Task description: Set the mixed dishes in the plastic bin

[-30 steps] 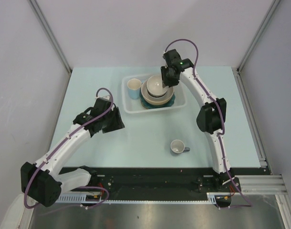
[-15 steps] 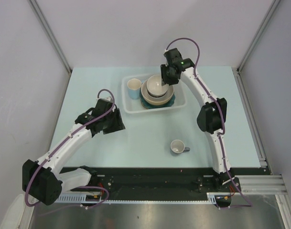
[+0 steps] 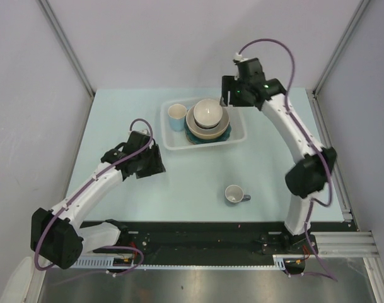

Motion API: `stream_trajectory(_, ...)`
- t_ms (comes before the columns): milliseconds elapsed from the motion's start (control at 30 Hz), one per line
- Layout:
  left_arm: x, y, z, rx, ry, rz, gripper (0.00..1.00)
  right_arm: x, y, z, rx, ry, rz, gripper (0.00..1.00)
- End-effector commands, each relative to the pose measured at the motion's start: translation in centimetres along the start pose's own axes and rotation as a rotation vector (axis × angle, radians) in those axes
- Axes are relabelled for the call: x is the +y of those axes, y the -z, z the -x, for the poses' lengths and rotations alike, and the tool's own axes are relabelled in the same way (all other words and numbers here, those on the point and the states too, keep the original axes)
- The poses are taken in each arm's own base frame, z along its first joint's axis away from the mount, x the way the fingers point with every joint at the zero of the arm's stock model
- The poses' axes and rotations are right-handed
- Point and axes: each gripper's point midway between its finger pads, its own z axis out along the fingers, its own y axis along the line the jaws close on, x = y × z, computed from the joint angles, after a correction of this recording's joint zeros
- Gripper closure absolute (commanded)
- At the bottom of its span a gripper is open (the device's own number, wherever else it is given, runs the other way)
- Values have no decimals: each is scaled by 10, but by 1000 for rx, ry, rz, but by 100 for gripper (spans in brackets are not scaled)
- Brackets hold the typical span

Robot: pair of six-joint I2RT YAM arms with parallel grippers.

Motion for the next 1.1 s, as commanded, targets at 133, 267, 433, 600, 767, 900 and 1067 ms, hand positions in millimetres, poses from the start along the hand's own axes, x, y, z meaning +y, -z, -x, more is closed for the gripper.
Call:
stream_trajectory(133, -10, -6, 3, -6, -8, -45, 37, -26, 95, -87, 66, -74, 19, 23)
stream_trajectory(267, -12, -10, 1, -2, -13, -47, 37, -26, 116, -160, 197, -84, -6, 23)
stream_trajectory(433, -22, -16, -4, 26, -34, -74, 37, -23, 135, -208, 291, -65, -36, 23)
stream_trajectory(600, -33, -18, -6, 36, -49, -91, 37, -23, 130, -244, 379, -76, -76, 22)
stream_trajectory(767, -35, -20, -11, 54, -72, -81, 36, -23, 116, -277, 446, -67, -85, 23)
stream_trajectory(900, -33, -21, -14, 63, -73, -82, 36, -22, 99, -293, 478, -63, -91, 26)
stream_trajectory(1067, -31, -24, -22, 79, -58, -86, 36, -21, 84, -300, 491, -39, -89, 31)
